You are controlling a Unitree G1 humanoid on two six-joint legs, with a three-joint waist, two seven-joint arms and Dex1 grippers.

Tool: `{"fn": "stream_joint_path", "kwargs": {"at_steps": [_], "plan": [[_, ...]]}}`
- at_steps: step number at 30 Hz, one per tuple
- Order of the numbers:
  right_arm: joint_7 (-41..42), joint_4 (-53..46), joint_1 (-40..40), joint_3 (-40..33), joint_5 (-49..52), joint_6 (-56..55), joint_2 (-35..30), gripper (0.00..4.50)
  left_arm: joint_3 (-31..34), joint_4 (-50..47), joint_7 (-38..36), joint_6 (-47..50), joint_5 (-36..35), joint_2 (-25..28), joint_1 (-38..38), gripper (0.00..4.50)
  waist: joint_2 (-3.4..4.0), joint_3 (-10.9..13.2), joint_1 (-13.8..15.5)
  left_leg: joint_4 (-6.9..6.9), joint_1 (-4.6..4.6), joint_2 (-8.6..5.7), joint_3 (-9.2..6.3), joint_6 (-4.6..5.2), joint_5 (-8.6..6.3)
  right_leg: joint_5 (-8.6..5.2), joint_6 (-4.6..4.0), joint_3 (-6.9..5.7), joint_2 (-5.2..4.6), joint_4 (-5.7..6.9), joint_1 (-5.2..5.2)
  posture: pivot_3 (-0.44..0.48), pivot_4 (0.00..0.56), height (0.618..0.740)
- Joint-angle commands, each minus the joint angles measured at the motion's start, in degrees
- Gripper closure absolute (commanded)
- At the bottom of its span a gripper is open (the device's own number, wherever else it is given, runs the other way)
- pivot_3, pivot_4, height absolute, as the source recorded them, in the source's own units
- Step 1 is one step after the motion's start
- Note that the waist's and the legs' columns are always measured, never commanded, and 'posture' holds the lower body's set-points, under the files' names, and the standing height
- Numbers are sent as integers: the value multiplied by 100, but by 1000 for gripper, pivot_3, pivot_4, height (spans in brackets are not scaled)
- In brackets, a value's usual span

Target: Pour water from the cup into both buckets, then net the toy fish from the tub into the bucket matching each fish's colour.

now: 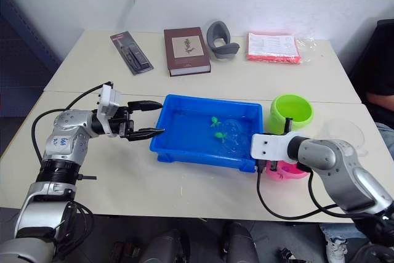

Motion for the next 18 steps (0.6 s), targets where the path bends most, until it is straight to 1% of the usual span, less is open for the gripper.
{"fn": "stream_joint_path", "kwargs": {"at_steps": [1, 3, 6, 11, 13, 18], "plan": [[209, -332, -130, -242, 480, 602, 326, 4500, 122, -221, 24, -15, -92, 55, 31, 60, 0, 0, 2, -1, 0, -1, -1, 1, 0, 0, 0, -2, -1, 0, 0, 0, 150, 740], [293, -494, -170, -401, 705, 912, 429, 4500, 125, -228, 28, -20, -91, 60, 32, 60, 0, 0, 6, 0, -1, -1, -4, 1, 0, 0, 0, -8, -1, 0, 1, 0, 150, 740], [478, -915, -158, -882, 1412, 1708, 510, 4500, 130, -208, 13, -26, -88, 82, 1, 60, 0, 0, 10, 0, -2, -3, -5, 1, 1, 0, 0, -10, -3, -1, 1, 0, 150, 740], [502, -1549, 204, -1662, 2205, 2545, 530, 4500, 113, -184, -9, -54, -85, 65, -20, 60, 0, 0, 13, -1, -2, -2, -9, 1, 1, 0, 0, -13, -3, 0, 1, 0, 150, 740], [415, -1730, 373, -1913, 2398, 2723, 549, 4500, 107, -196, -10, -47, -94, 49, -33, 60, 0, 0, 16, -1, -3, -3, -10, 1, 1, 0, 0, -14, -4, -1, 1, 0, 150, 740], [42, -2149, 943, -2966, 2777, 2722, 874, 4500, 58, -283, -14, 28, -157, -73, -106, 60, 0, 0, 18, -1, -2, -9, -9, 2, 1, 1, 1, -11, -9, 3, 1, 0, 150, 740]]}}
